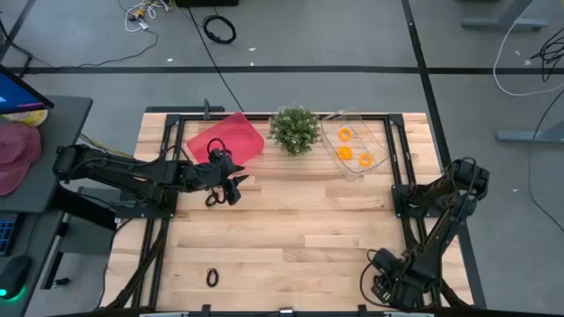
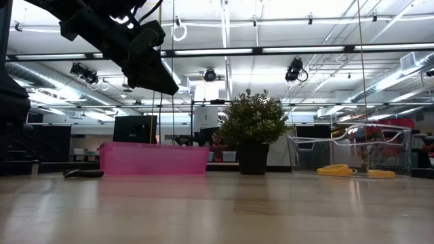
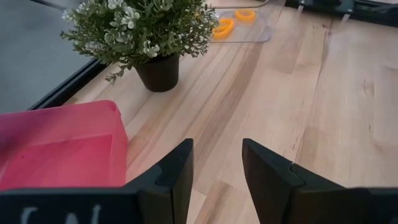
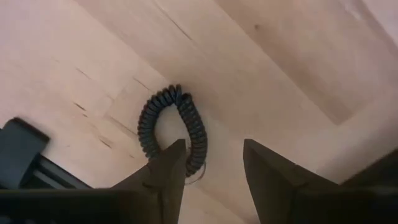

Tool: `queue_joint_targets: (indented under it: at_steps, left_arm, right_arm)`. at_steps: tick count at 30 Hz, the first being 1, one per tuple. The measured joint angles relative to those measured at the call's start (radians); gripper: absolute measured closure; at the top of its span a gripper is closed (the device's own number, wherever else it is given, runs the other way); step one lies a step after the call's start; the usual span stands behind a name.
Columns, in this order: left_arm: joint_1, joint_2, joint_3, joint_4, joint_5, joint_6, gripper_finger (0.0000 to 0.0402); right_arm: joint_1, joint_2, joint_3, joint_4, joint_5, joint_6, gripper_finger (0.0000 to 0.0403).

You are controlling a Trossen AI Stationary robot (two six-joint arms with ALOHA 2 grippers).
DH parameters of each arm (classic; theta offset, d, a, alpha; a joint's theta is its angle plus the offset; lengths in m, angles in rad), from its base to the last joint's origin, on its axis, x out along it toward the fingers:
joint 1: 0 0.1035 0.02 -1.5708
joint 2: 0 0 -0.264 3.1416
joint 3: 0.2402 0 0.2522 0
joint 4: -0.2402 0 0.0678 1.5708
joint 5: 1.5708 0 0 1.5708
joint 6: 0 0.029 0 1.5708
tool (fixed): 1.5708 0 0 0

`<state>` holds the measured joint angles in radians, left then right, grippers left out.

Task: Sort spring keychains
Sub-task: Put the black spring keychain into the pink bin

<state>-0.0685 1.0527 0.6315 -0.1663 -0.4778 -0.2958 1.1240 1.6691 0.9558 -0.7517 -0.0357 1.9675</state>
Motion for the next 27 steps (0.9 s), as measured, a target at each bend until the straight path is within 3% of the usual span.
queue_joint_targets:
  at_steps: [12,20,23,27]
  left_arm:
    - [0.000,0.000,0.000,0.000,0.000,0.000,0.0262]
    - [0.000,0.000,0.000,-0.001,0.003,-0.007,0.0262]
    - [0.000,0.000,0.000,-0.001,0.003,-0.007,0.0262]
    - [-0.004,0.000,-0.001,-0.002,0.004,-0.008,0.0262]
  right_arm:
    - [-0.001,0.026,0.000,0.014,0.057,-0.019,0.0241]
    - [-0.021,0.080,-0.029,0.063,0.008,-0.176,0.0244]
    - [-0.037,0.078,-0.031,0.058,-0.028,-0.215,0.0270]
    - [-0.060,0.075,-0.033,0.054,-0.062,-0.284,0.0358]
